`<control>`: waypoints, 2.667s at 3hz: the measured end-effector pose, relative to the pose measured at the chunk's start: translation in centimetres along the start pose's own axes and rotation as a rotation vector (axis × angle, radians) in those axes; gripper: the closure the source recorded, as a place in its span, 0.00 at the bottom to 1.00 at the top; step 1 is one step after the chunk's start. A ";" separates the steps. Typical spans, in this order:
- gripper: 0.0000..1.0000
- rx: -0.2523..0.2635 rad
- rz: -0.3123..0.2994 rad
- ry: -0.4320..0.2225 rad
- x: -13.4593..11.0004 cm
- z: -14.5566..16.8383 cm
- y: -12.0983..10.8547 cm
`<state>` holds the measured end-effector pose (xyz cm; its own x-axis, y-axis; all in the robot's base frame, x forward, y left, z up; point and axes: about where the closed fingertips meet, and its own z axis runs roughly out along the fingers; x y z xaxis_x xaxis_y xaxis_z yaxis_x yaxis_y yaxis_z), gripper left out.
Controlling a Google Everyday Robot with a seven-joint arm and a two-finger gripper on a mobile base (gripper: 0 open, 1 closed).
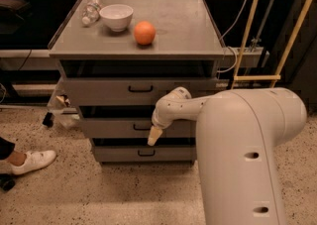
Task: Open middle drawer
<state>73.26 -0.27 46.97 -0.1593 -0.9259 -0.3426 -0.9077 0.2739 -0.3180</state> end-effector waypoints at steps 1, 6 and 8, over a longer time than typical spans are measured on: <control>0.00 0.000 0.000 0.000 0.0 0.0 0.0; 0.42 -0.034 0.093 0.068 4.2 6.6 0.1; 0.89 -0.034 0.093 0.068 4.0 6.0 -0.1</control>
Offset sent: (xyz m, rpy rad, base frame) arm 0.0416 -0.0448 -0.1102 -0.1973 0.0533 -0.1919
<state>75.03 -2.44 40.35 -0.2682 -0.9128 -0.3080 -0.9003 0.3513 -0.2571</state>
